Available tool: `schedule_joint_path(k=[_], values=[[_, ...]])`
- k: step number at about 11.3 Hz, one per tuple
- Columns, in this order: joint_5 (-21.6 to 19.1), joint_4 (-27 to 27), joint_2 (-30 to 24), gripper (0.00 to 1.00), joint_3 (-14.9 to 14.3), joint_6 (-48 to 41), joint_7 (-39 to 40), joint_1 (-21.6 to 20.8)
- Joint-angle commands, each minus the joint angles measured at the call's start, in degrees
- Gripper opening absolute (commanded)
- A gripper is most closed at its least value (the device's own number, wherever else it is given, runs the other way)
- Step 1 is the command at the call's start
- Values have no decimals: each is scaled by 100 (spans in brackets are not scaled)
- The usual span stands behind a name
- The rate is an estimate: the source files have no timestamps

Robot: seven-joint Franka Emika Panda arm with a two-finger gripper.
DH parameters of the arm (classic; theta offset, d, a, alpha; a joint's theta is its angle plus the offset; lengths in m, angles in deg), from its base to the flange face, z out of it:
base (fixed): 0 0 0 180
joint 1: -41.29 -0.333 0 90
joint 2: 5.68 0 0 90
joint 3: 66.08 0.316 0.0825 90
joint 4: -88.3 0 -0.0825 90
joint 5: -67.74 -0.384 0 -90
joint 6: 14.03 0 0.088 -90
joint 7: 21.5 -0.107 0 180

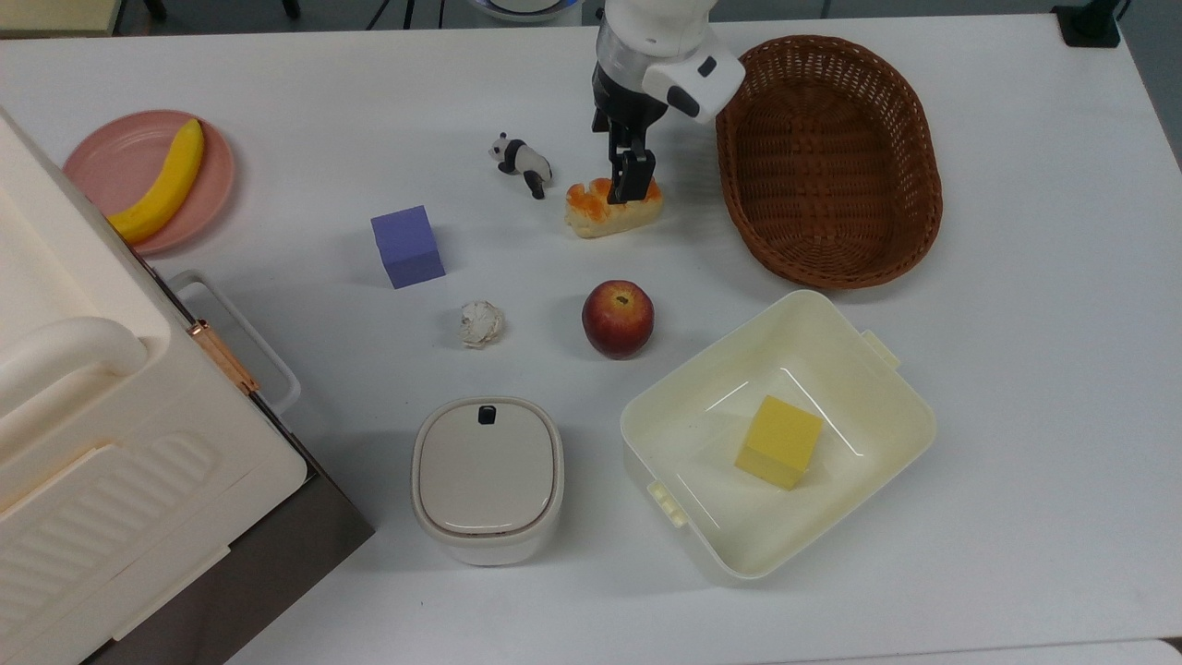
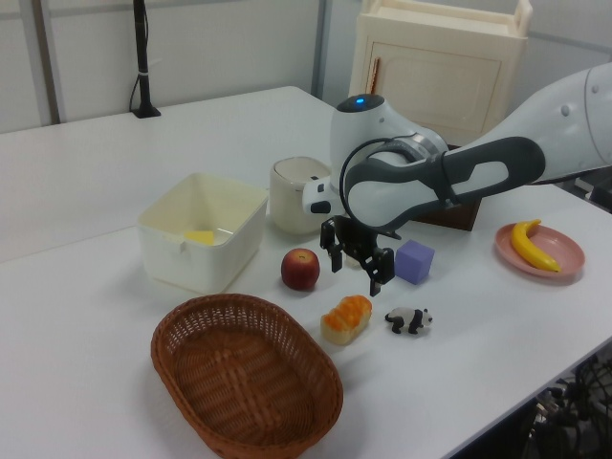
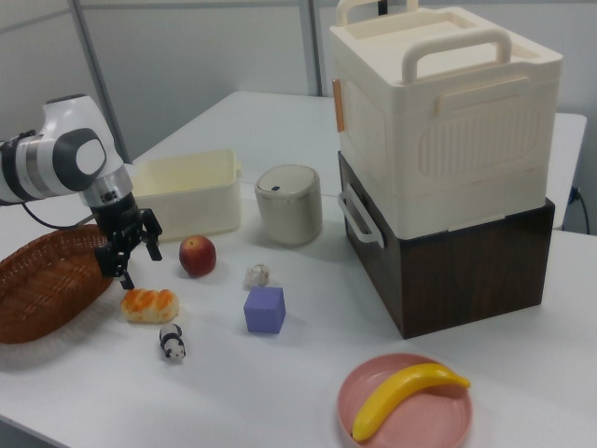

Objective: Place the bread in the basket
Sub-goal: 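Lower the gripper and close it around the bread roll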

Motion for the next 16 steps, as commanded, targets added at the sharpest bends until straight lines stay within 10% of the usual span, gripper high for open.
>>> schedule_joint_path(k=[1,7,10,14,15,16], values=[[199,-59,172,100,-19,217,-494,-216],[313,-120,260,100,-71,217,-786,-393],[471,-86,480,100,-755,217,-909,-1068],[647,-68,726,100,-871,296,-988,-1175],[674,-59,779,91,-889,296,-980,-1193],[822,-24,805,34,-889,322,-988,-1184]])
